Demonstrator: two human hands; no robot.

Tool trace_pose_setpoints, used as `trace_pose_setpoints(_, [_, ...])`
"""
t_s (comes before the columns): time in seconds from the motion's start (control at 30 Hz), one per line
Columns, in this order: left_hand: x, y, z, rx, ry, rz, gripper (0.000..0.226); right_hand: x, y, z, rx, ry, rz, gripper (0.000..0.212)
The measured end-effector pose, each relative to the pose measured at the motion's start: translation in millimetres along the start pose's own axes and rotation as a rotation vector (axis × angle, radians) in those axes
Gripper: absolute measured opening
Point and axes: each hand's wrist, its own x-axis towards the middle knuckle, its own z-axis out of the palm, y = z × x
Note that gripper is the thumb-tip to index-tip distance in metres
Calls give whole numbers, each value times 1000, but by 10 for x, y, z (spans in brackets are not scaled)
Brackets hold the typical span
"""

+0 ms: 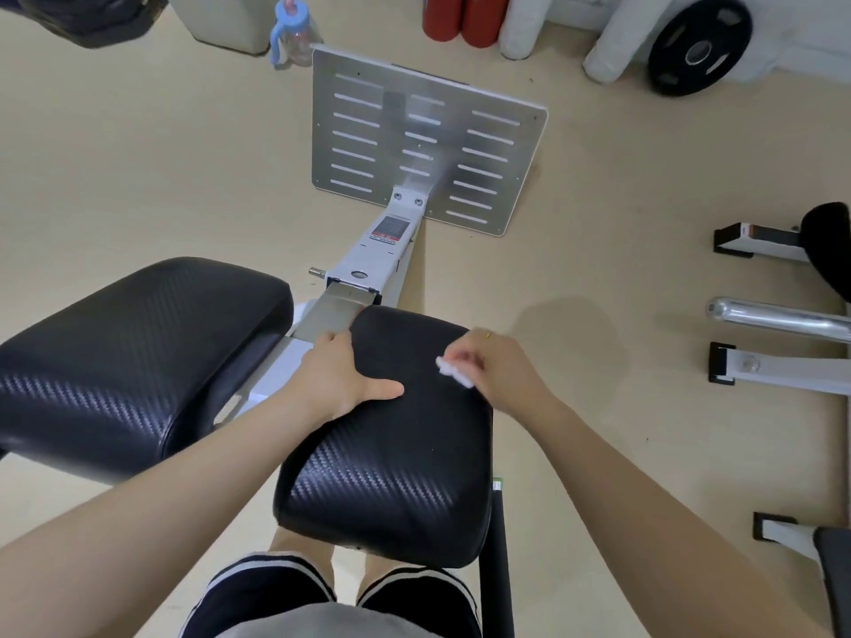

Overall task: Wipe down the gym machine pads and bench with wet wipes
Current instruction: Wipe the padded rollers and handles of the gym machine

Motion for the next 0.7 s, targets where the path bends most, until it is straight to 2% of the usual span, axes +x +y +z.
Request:
trace_pose_setpoints(0.07, [35, -39, 11, -24, -1, -3, 69, 243, 214, 4, -3, 148, 63, 47])
trace_pose_setpoints(0.1, [51, -54, 16, -27, -4, -4, 68, 334, 292, 4, 1, 204, 102, 43])
trace_pose_setpoints(0.2, [65, -49, 11, -25, -12, 22, 62, 387, 338, 14, 99, 255, 147, 13])
trace_pose_setpoints(0.27, [45, -31, 1, -23, -15, 30, 62, 221, 209, -14, 116, 225, 93, 13])
trace_pose_setpoints(0.37, [-20, -21, -28, -27, 10, 5, 82, -268, -3, -42, 33, 111, -77, 37])
trace_pose_setpoints(0.4, [-36, -33, -33, -42, 16, -3, 89, -454, -53, -24, 15, 89, -133, 37])
trace_pose_setpoints(0.47, [-31, -64, -29, -83, 15, -7, 95, -737, -88, 39, 67, 65, -186, 18])
trace_pose_setpoints(0.53, [-68, -26, -35, -111, -5, -7, 85, -729, -42, 46, 111, 96, -197, 15])
trace_pose_setpoints(0.6, [-70, -7, -24, -116, -17, -2, 63, -520, 104, 47, 50, 144, -206, 16])
trace_pose_setpoints(0.7, [-43, -3, -10, -108, -18, 29, 45, -132, 333, 79, 57, 280, -100, 13])
